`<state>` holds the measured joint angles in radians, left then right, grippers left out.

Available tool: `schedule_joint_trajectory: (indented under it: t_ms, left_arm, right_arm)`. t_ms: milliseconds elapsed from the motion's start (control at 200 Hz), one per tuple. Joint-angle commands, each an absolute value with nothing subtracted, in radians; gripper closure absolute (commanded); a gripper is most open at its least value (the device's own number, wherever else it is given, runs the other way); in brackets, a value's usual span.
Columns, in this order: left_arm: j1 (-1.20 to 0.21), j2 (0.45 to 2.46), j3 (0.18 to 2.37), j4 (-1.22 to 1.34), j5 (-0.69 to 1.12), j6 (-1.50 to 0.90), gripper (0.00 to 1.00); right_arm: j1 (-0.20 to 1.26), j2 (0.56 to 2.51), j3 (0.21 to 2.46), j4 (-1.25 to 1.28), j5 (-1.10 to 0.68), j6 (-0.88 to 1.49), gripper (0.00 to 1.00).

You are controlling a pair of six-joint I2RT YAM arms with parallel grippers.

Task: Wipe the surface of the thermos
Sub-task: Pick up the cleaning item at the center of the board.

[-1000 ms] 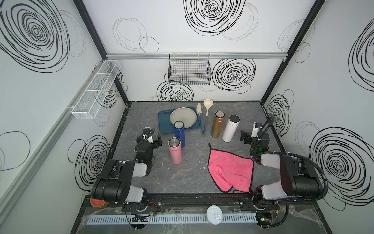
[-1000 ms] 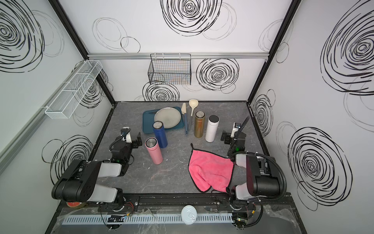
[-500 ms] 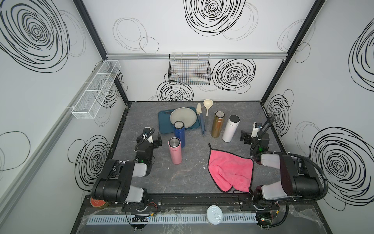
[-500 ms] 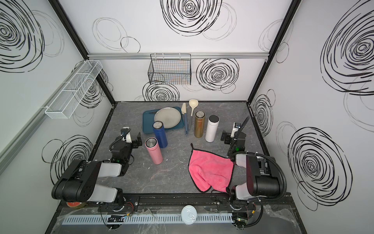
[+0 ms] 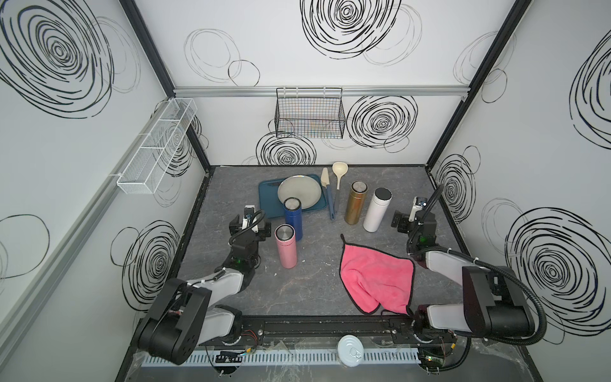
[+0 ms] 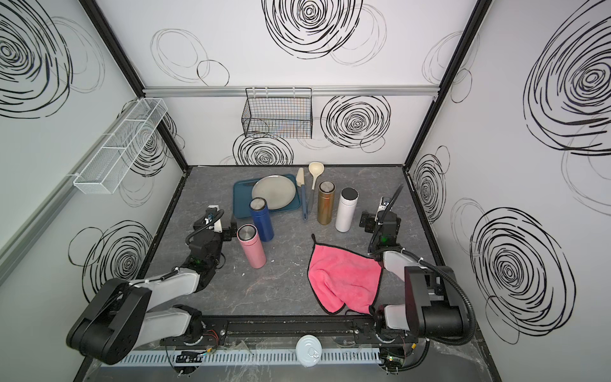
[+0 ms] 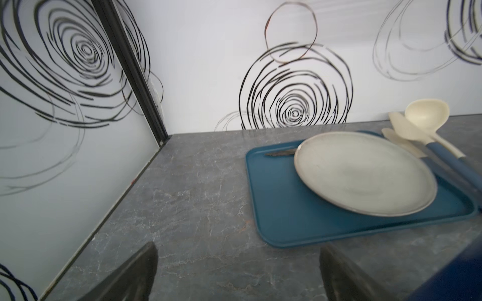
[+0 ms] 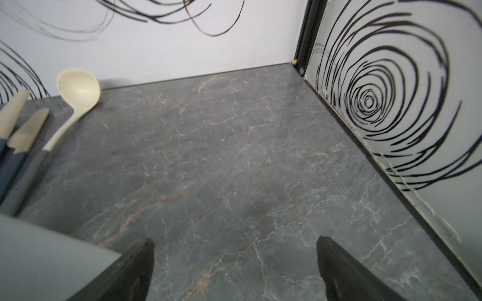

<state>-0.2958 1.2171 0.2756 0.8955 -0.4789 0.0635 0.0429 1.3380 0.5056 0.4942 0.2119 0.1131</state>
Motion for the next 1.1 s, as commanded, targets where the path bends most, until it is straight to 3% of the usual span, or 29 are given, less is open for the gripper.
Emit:
schedule_joint_trajectory:
  t_ms: [0, 170, 325, 530, 690, 886, 1016, 1096]
  left_arm:
    - [-0.341, 1.156, 0.271, 0.84, -0.694, 0.106, 0.01]
    - [-0.35, 1.005, 0.244, 0.744, -0.737, 0.018, 0.01]
    - [-0.312, 0.807, 0.219, 0.581, -0.761, -0.162, 0.01]
    - [-0.234, 0.547, 0.106, 0.541, -0.529, -0.234, 0.01]
    - [-0.178, 0.383, 0.019, 0.522, -0.519, -0.327, 0.01]
    - [-0.103, 0.265, -0.043, 0.531, -0.376, -0.374, 0.01]
    - [-0.095, 0.253, -0.051, 0.421, -0.548, -0.545, 0.01]
    - [-0.08, 0.268, -0.035, 0.409, -0.491, -0.534, 0.01]
  right_arm:
    - [0.041, 1.308, 0.606, 0.254, 0.198, 0.196, 0.0]
    - [0.045, 1.397, 0.849, -0.185, 0.214, 0.44, 0.0]
    - [0.045, 1.367, 0.8, -0.145, 0.028, 0.447, 0.0]
    - [0.034, 1.13, 0.732, -0.272, 0.195, 0.554, 0.0]
    - [0.025, 0.866, 0.617, -0.247, 0.055, 0.54, 0.0]
    - [0.017, 0.592, 0.495, -0.303, 0.114, 0.687, 0.0]
    - [0.02, 0.489, 0.492, -0.375, -0.01, 0.707, 0.0]
    - [0.052, 0.453, 0.447, -0.333, -0.099, 0.671, 0.0]
